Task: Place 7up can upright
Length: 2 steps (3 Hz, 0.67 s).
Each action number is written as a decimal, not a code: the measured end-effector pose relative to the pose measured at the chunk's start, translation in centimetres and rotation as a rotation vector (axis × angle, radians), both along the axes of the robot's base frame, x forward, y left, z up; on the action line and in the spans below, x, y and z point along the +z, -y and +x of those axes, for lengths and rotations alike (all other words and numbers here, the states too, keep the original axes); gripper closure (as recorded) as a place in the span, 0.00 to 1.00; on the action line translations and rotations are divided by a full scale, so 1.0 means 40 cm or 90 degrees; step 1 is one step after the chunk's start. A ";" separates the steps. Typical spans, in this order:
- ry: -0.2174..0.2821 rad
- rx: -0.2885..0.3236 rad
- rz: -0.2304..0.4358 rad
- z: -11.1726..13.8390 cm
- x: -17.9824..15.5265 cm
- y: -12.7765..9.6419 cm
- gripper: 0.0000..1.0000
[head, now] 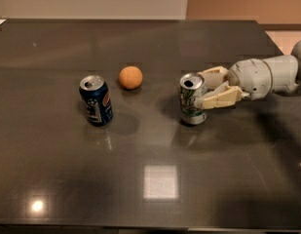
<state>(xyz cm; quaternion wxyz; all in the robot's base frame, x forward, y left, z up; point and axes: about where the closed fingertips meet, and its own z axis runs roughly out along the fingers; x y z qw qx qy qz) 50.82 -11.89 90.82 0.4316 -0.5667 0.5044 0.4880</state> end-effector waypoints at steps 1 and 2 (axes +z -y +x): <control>0.003 0.006 0.007 0.004 -0.012 0.005 0.36; 0.007 0.008 0.013 0.007 -0.016 0.008 0.12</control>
Offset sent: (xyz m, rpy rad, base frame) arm -0.0010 -0.0107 -0.0091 0.0319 -0.0160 0.0262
